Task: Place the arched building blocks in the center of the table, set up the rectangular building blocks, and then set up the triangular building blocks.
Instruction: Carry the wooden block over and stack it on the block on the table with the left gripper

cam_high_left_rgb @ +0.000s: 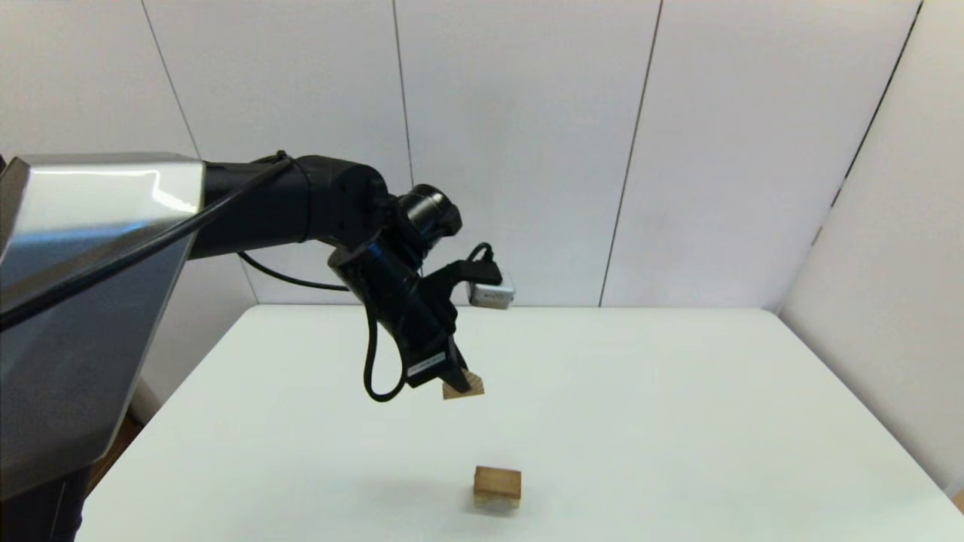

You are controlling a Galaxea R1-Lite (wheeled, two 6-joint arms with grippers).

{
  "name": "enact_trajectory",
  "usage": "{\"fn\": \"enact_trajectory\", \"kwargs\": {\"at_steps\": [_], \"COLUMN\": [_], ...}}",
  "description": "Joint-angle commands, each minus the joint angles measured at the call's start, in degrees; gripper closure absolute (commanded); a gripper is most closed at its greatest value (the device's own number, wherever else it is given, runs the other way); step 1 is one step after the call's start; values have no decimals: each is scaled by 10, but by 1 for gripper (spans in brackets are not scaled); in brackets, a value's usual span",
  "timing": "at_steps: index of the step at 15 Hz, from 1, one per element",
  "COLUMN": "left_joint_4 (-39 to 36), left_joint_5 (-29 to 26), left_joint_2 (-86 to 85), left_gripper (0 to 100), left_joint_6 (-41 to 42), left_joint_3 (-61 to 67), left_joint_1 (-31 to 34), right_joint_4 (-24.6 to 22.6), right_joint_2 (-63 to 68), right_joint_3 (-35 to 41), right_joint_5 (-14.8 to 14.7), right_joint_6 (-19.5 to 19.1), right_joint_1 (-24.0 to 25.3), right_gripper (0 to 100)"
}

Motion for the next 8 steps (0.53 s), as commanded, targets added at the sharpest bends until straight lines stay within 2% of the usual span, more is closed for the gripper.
{"fn": "enact_trajectory", "kwargs": {"at_steps": [1,3,8], "left_joint_4": [-1,-3,-25], "left_joint_5": [46,87,71], "left_joint_2": [9,23,47], "left_gripper": [100,100,100], "left_joint_6": [-8,-43,-65], "left_joint_3": [22,31,40], "left_joint_1": [-34,-58,-90], "right_joint_4": [0,0,0], "right_joint_2": [0,0,0], "right_joint_3": [0,0,0], "right_joint_5": [0,0,0], "right_joint_6": [0,0,0], "right_joint_1": [0,0,0], "right_gripper": [0,0,0]}}
